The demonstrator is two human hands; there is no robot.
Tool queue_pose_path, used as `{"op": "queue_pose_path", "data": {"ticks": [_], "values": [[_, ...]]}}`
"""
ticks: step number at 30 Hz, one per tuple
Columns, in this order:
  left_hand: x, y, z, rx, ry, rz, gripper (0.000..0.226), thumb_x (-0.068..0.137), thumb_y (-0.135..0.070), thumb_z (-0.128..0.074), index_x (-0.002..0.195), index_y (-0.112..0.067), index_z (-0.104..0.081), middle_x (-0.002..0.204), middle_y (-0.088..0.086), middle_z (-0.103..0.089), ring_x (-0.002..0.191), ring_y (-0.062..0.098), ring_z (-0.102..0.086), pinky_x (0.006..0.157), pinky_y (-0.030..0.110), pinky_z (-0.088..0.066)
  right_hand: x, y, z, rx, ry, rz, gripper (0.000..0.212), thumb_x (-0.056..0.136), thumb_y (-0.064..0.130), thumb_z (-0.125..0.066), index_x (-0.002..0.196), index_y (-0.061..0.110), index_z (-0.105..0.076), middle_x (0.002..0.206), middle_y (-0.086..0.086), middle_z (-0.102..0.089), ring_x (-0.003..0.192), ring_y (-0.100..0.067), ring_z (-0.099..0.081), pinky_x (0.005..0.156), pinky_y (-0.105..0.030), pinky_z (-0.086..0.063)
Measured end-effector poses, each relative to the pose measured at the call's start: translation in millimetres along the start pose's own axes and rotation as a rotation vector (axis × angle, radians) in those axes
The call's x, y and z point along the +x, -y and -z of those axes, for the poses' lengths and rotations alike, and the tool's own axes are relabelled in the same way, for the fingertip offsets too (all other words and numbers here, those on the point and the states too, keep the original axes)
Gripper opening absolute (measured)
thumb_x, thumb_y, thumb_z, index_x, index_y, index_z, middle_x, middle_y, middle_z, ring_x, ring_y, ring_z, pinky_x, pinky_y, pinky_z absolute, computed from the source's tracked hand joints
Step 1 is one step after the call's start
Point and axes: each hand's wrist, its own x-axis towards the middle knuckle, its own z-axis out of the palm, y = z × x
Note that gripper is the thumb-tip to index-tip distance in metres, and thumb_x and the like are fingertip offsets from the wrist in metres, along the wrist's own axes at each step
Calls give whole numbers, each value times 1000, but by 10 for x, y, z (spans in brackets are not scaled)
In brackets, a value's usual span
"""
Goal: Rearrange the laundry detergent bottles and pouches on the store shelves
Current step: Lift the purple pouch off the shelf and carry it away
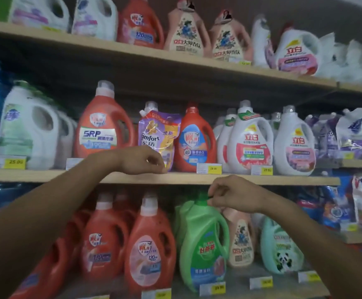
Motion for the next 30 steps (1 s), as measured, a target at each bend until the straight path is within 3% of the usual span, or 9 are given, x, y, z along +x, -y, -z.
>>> {"op": "queue_pose_path", "data": {"ticks": [3,8,12,16,19,22,26,28,30], "values": [[101,163,131,-2,-81,47,36,96,-42,-61,103,-9,-74,107,8,-74,106,26,-67,99,46,-51,357,52,59,-72,-76,31,23,83,39,-80,99,25,-71,96,1,-73,79,-5,-66,73,-22,-54],[255,534,206,-56,-247,105,41,94,-49,-59,116,-16,-70,119,3,-69,113,20,-63,104,41,-48,889,208,27,-117,-211,54,20,85,34,-77,98,20,-71,101,-4,-73,96,-21,-67,89,-41,-56],[523,760,124,-313,-464,114,44,91,-52,-63,123,-22,-66,107,-5,-68,103,11,-63,82,23,-45,1295,291,11,-116,-376,48,14,87,30,-76,97,22,-70,97,-5,-73,90,-20,-66,82,-36,-53],[819,812,-9,-736,-560,160,30,94,-48,-62,111,-23,-68,107,-1,-71,100,16,-66,86,28,-50,1716,298,-48,60,-432,-20,33,89,29,-74,117,13,-68,102,-3,-68,91,-19,-66,83,-35,-54],[1018,834,-69,-1011,-602,219,26,96,-45,-61,97,-20,-68,92,-4,-78,71,4,-74,63,19,-57,2015,270,-103,324,-419,-102,45,89,28,-75,128,10,-61,104,-9,-65,83,-19,-64,77,-33,-56],[1146,895,-122,-1095,-654,257,29,95,-47,-61,89,-19,-64,62,-11,-76,48,-3,-69,39,11,-47,2305,226,-176,537,-381,-156,60,90,29,-75,139,10,-49,112,-12,-63,92,-27,-64,89,-45,-59],[1272,969,-175,-1036,-688,306,40,94,-52,-60,104,-15,-70,98,8,-80,87,21,-77,69,27,-58,2596,177,-213,627,-327,-195,37,90,28,-74,118,11,-57,96,-6,-57,83,-18,-54,75,-38,-58],[1327,989,-195,-1022,-680,317,38,94,-52,-60,103,-16,-70,96,9,-80,89,25,-77,72,31,-60,2683,171,-232,658,-246,-223,27,90,25,-75,111,12,-66,95,-5,-67,76,-16,-61,63,-30,-51],[1396,991,-200,-991,-667,346,43,93,-52,-61,112,-14,-69,97,9,-80,88,26,-77,75,34,-61,2763,153,-243,659,-191,-232,16,90,20,-74,102,11,-69,98,-8,-71,82,-20,-66,70,-33,-56]]}}
